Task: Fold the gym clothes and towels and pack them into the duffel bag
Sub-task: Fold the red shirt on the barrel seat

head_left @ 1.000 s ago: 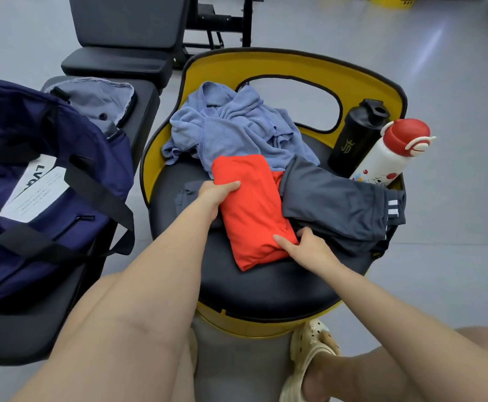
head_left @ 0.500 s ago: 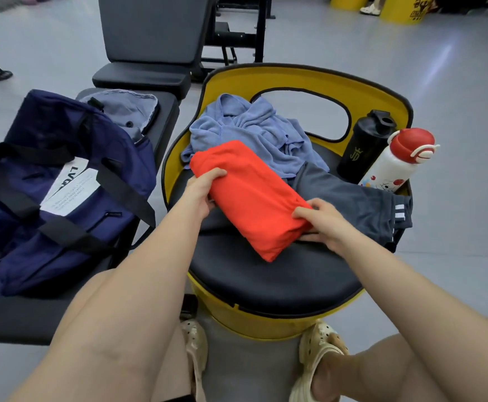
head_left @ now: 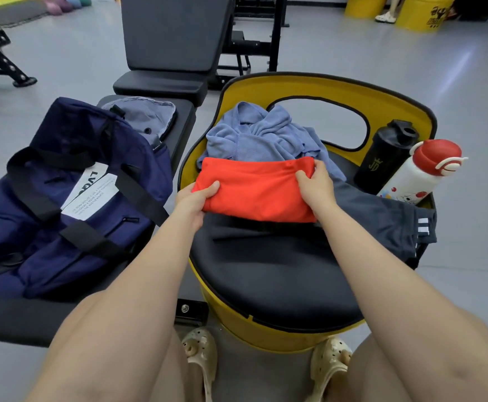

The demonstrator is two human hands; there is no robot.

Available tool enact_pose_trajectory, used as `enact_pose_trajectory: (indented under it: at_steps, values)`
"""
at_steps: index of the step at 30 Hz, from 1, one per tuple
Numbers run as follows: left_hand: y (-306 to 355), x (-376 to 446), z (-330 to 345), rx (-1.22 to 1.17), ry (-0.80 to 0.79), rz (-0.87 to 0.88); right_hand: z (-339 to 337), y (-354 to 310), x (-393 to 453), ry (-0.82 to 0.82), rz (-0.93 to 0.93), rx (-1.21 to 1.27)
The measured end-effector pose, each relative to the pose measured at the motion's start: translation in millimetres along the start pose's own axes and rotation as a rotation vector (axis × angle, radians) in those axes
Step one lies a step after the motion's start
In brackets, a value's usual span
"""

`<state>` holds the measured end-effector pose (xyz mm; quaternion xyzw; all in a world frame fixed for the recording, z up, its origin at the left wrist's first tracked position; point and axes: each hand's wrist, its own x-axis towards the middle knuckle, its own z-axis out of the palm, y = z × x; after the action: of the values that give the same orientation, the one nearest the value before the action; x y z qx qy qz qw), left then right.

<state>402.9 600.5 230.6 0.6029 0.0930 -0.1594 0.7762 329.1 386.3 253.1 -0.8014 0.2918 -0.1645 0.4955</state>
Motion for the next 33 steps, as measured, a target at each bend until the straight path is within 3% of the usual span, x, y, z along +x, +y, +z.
enact_pose_trajectory:
  at_steps: [4, 7, 11, 13, 18, 22, 24, 26, 29, 33]
  values:
    - [-6, 7, -5, 0.060, 0.122, 0.037, 10, -10, 14, -0.050, -0.107, -0.168]
    - [-19, 14, -8, 0.208, 0.171, -0.038, 19, 1, 22, -0.093, -0.170, -0.319]
    - [-32, 15, -10, 0.304, 0.065, -0.231, 27, 27, 23, -0.193, -0.180, -0.573]
    - [-33, 17, -11, 0.321, 0.047, -0.234, 28, 30, 23, -0.188, -0.212, -0.624]
    - [-30, 20, -3, 0.319, 0.092, -0.048, 19, 25, 27, -0.091, -0.257, -0.668]
    - [-40, 15, 1, 0.595, 0.135, -0.069, 18, 31, 20, -0.097, -0.251, -0.757]
    - [-36, 11, 2, 0.849, 0.271, 0.120, 23, 30, 15, -0.022, -0.390, -0.819]
    - [-30, 4, 9, 1.089, 0.337, 0.462, 36, 27, 12, 0.005, -0.593, -0.825]
    - [-29, -1, 32, 1.318, 0.100, 0.756, 55, 28, 0, -0.148, -0.733, -0.882]
    - [-48, 9, 52, 1.635, -0.219, 0.622, 63, 47, -5, -0.278, -0.645, -0.985]
